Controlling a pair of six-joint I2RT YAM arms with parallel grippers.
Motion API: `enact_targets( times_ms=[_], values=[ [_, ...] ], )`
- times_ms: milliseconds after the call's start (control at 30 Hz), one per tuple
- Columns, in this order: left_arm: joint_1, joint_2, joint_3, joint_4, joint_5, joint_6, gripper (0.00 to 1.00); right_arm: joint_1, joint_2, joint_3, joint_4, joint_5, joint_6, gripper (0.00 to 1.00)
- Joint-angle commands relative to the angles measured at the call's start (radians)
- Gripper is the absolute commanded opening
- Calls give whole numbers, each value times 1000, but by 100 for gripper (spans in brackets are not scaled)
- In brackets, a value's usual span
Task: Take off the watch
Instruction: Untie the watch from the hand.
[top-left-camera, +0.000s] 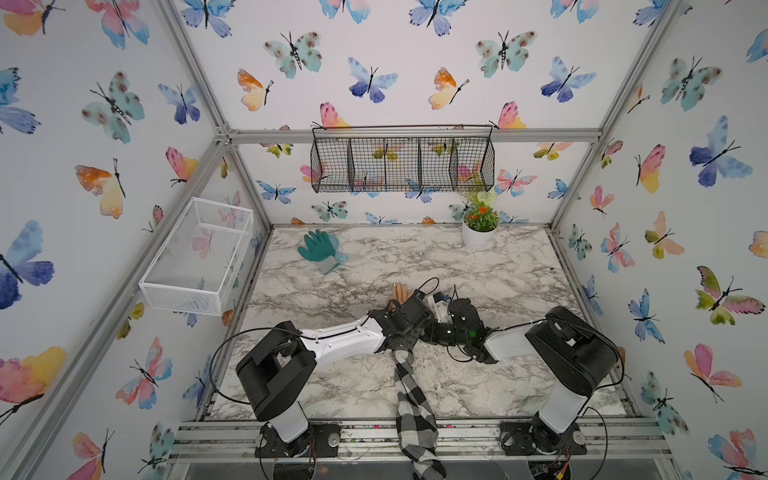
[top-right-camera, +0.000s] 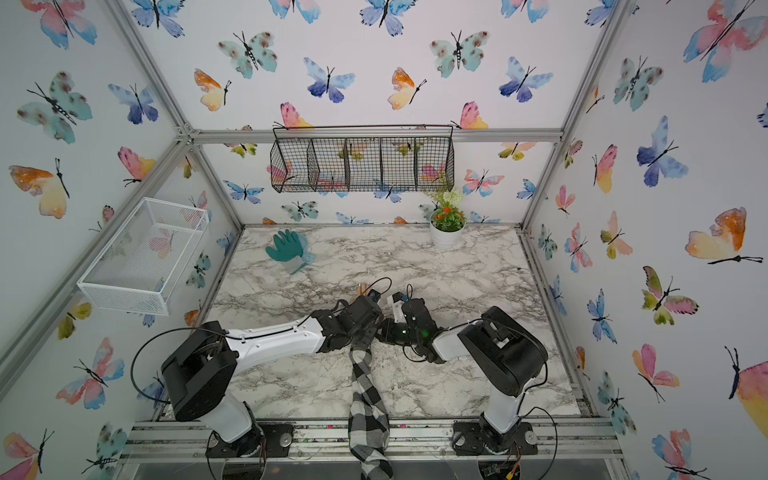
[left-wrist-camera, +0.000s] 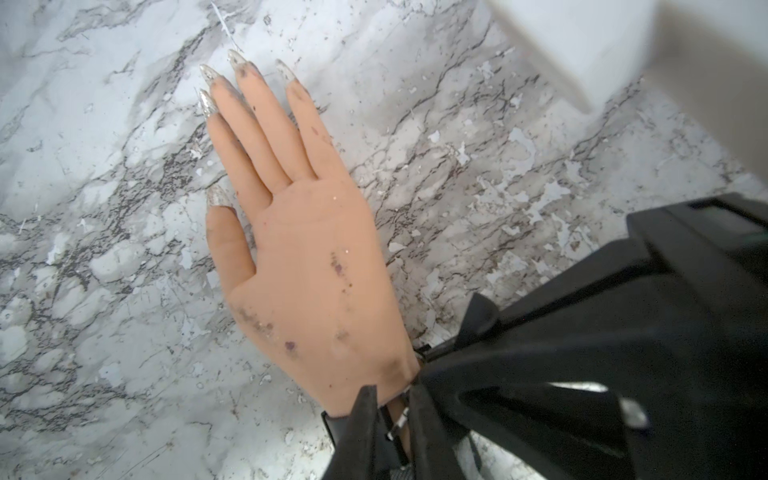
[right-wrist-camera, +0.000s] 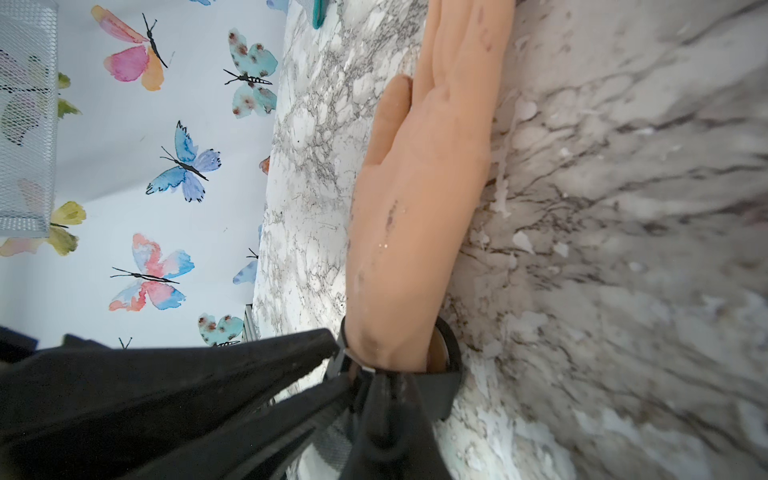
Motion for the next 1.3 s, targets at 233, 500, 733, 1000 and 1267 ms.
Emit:
enact_targets(
  times_ms=[233,500,733,1000,1267],
  values=[
    [37,-15,-65,-70,-142,-58,18,13,-7,-22,-57,-27,-15,2],
    [168,-109,-119,-60,-49,-138,19,13,-5,-19,-57,-31,-17,2],
    [188,-135,-124,-6,107,-148,23,13,12,-6,-44,-55,-16,2],
    [187,-150,-189,94,220,-159,24,13,24,9,-25,-99,-18,17],
    [188,-146,-213,114,218,-163,22,13,-72,10,-99,-48,-30,49]
  ],
)
